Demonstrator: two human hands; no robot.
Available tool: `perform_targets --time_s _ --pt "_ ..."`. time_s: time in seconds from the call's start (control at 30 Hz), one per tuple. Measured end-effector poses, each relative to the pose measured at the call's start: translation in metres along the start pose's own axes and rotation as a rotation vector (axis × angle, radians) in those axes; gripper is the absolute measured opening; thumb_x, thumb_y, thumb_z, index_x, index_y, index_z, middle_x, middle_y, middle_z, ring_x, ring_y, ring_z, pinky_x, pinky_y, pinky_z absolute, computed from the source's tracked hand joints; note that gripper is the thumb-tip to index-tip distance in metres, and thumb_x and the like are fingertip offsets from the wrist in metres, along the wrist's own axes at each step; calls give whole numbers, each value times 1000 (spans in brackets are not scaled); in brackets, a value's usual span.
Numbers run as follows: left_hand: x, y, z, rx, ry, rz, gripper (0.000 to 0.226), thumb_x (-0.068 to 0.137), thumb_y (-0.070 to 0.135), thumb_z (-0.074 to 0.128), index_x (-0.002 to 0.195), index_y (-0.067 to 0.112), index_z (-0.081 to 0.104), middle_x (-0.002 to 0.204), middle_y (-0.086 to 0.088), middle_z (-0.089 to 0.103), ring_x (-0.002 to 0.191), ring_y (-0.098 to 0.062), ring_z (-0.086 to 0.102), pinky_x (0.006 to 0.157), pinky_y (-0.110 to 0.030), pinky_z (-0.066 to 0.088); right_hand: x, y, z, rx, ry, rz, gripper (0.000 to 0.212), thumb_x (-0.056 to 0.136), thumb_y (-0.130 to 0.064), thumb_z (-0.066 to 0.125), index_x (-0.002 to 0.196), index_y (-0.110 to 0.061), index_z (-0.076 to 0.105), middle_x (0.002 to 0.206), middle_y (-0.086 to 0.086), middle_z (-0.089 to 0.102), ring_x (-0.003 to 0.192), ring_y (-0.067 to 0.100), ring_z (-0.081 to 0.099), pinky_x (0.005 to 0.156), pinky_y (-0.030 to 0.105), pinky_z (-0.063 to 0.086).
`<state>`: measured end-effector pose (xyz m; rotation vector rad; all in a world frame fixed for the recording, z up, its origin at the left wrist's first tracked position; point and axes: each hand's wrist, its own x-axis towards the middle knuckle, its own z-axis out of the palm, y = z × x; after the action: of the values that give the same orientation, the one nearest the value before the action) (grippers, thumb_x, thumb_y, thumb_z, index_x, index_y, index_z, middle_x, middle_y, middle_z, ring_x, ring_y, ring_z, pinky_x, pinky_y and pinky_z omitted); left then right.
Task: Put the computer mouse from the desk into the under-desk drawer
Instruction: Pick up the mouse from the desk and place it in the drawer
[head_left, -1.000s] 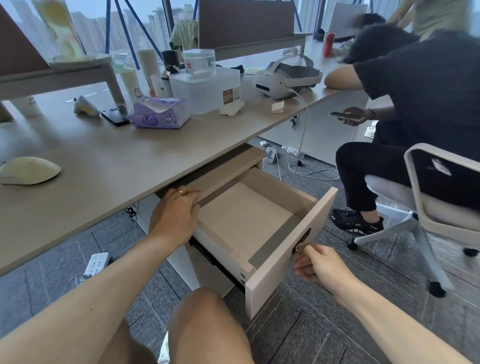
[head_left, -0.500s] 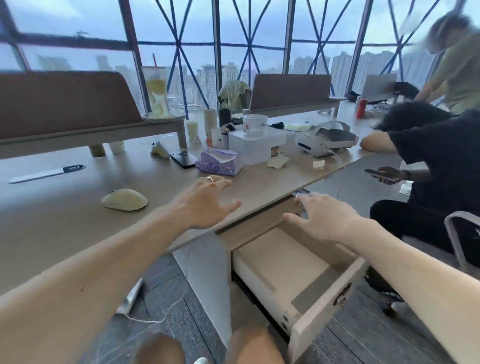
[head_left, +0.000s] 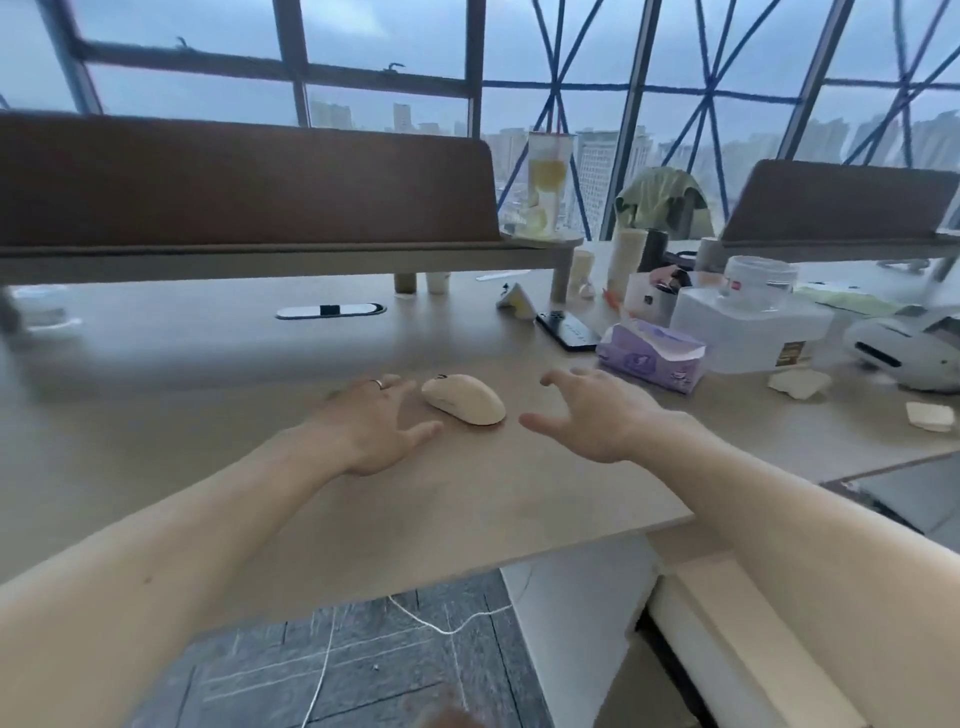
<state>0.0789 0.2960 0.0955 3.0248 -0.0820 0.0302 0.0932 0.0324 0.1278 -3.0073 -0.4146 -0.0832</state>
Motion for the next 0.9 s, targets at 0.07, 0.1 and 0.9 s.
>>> perform_targets --time_s 0.07,0.1,0.9 --pt "2 -7 9 -10 -16 -20 83 89 75 37 156 27 25 164 0 26 150 -21 22 119 -41 21 23 -20 11 28 13 -61 75 84 -71 46 145 -28 37 146 3 46 131 25 47 93 41 42" --pt "3 -9 12 -19 -17 -19 84 89 74 38 156 26 25 165 0 25 150 -21 22 120 -40 19 32 -29 17 46 16 -88 75 83 -70 48 145 -29 36 146 2 45 131 25 46 91 41 41" --pt "7 30 59 -96 45 129 97 74 86 20 156 33 24 166 6 19 153 -17 12 123 -43 4 15 44 60 363 211 -167 58 90 -33 62 144 -37 39 133 4 56 119 24 53 92 24 33"
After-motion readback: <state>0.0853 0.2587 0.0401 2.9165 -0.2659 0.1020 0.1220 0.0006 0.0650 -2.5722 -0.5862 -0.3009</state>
